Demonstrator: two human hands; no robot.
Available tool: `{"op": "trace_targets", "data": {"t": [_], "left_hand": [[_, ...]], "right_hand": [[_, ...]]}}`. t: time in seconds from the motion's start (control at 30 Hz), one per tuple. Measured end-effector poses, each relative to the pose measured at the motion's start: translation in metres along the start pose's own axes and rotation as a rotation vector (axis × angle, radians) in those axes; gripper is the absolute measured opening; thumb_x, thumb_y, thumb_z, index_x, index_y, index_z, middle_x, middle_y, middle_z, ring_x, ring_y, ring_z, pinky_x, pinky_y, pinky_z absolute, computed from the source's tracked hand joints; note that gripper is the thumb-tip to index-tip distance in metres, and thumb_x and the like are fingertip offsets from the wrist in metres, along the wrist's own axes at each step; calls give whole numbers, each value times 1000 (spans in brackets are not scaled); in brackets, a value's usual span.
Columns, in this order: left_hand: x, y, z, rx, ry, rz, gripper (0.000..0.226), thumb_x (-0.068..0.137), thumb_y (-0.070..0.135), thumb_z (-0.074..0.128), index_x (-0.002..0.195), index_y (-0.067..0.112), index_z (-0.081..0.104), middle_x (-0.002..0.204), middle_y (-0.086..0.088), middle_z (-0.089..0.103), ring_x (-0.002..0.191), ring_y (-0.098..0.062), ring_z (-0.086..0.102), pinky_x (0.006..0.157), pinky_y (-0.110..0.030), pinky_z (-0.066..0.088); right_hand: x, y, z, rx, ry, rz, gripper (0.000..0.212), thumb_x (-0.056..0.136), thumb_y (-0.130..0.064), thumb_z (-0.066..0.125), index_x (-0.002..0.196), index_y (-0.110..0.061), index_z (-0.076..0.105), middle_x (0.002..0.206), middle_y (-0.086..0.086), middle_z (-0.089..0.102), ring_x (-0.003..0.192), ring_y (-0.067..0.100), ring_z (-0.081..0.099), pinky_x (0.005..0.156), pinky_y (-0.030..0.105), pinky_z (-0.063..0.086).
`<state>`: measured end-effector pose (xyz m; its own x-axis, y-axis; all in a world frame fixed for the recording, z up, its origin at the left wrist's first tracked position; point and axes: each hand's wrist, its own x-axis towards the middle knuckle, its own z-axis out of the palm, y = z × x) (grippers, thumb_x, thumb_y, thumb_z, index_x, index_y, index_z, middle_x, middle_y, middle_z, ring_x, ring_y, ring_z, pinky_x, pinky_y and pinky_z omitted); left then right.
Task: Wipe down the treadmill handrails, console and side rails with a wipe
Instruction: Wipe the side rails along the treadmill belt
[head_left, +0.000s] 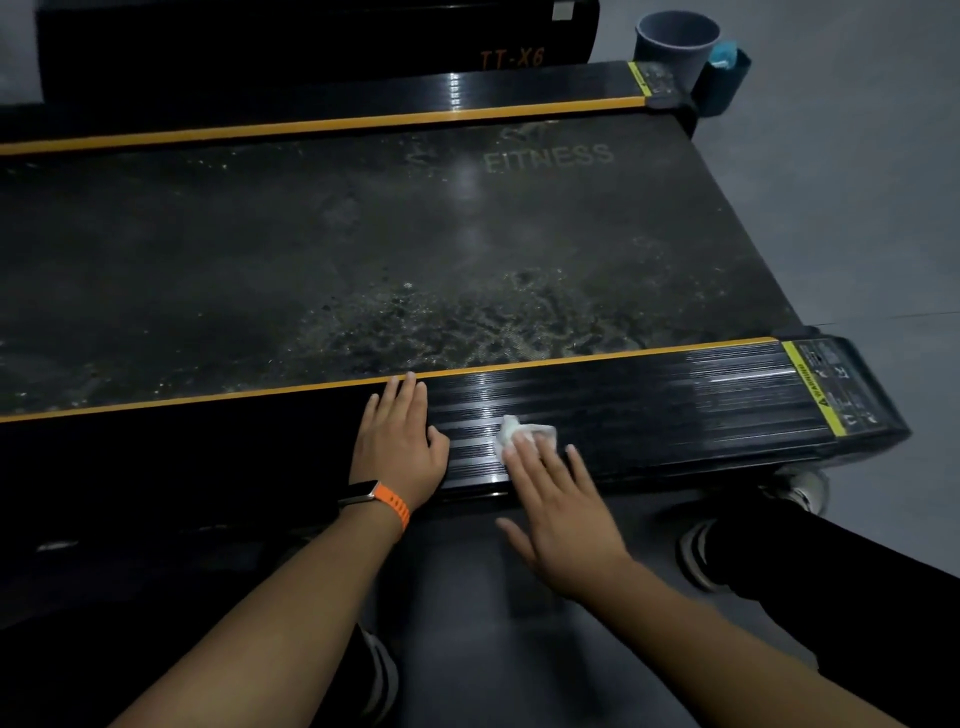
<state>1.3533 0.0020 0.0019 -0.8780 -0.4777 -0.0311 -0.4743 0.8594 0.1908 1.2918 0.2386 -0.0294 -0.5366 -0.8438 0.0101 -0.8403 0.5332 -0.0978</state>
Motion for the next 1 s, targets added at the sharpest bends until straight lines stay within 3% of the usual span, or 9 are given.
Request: {"op": "trace_targets", "data": {"t": [0.13, 0.23, 0.37, 0.6, 0.73, 0.93, 1.0], "left_hand": [[1, -1, 2, -17, 16, 7, 75, 90, 38, 25, 153, 4, 43, 164, -11, 34, 155, -26, 25, 128, -44, 16], [1, -2, 2, -25, 7, 5, 72, 91, 37, 29, 154, 4, 42, 165, -11, 33, 155, -26, 24, 128, -44, 15], [1, -2, 2, -20, -3, 2, 70, 93, 36, 31, 155, 5, 39, 165, -11, 32, 156, -25, 21, 129, -43, 14], [1, -1, 1, -21, 13, 1, 75, 90, 40, 24, 155, 5, 41, 165, -11, 33, 156, -25, 22, 128, -43, 15], [1, -1, 1, -35, 0, 1, 76, 91, 40, 22, 156, 5, 39, 166, -10, 31, 156, -24, 20, 129, -43, 13], [0, -1, 2, -42, 14, -3, 75, 91, 40, 23, 155, 5, 40, 165, -10, 32, 156, -24, 21, 129, -43, 13], [1, -1, 0, -42, 10, -3, 76, 90, 41, 22, 156, 6, 40, 166, -9, 32, 156, -23, 20, 129, -43, 13]], "right_hand": [[4, 13, -3, -25, 18, -38, 77, 104, -59, 34, 165, -13, 28, 173, 6, 20, 159, 25, 21, 124, 54, 17], [-15, 50, -4, -12, 34, 61, 77, 104, -61, 34, 165, -14, 28, 172, 6, 24, 158, 25, 25, 123, 57, 24], [-14, 47, -6, 31, 2, 173, 79, 103, -64, 32, 165, -14, 28, 172, 6, 23, 159, 26, 21, 126, 56, 18], [34, 3, -5, 40, -89, 28, 82, 105, -69, 12, 167, -16, 16, 174, 4, 13, 161, 25, 11, 125, 56, 8], [12, 46, -13, 61, -57, 179, 82, 103, -71, 13, 167, -18, 22, 173, 1, 18, 159, 22, 19, 126, 55, 15], [30, 29, -22, 116, -117, 202, 92, 100, -75, 9, 166, -14, 21, 174, 5, 14, 161, 24, 9, 128, 54, 5], [52, 7, -25, 132, -159, 129, 92, 98, -75, 8, 168, -16, 7, 174, 2, -3, 160, 22, -7, 127, 52, -5]]}}
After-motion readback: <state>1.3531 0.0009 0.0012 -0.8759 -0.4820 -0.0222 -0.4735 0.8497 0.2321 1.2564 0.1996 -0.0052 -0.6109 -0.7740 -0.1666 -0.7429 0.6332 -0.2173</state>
